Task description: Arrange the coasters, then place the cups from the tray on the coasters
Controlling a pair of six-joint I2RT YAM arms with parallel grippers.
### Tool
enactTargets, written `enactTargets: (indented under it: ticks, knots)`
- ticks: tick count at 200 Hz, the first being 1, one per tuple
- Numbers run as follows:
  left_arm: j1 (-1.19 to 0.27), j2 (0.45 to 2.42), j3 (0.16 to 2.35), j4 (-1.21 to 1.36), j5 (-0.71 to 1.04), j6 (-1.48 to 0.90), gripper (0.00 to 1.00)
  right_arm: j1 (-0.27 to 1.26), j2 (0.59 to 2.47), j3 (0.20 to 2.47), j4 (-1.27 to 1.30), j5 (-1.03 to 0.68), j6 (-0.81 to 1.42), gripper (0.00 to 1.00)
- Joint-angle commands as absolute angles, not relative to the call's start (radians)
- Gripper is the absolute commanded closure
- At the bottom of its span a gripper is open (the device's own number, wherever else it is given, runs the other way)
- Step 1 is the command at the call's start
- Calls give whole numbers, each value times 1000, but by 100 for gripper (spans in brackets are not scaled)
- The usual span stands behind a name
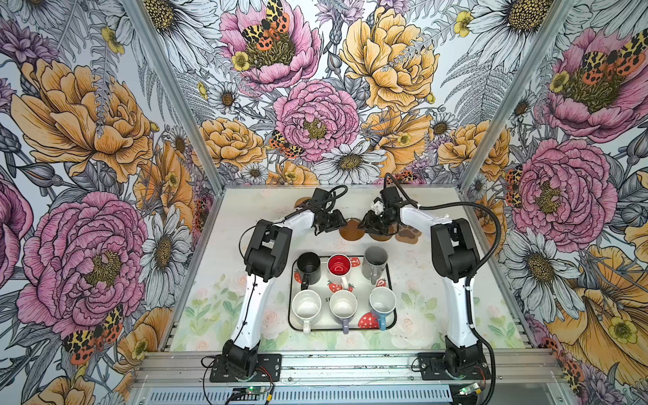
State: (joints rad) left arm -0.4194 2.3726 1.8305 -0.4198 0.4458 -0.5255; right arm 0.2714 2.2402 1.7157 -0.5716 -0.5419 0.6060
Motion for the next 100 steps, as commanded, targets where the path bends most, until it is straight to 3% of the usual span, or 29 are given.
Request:
enactTargets:
  ticks: [1,100]
  knots:
    - [-437,2390,1874,-397,527,-541,56,280,2246,1770,-531,-583,612,56]
    - [-429,2393,1880,-395,521,-545,56,248,2253,1748,-532,-573,612,55]
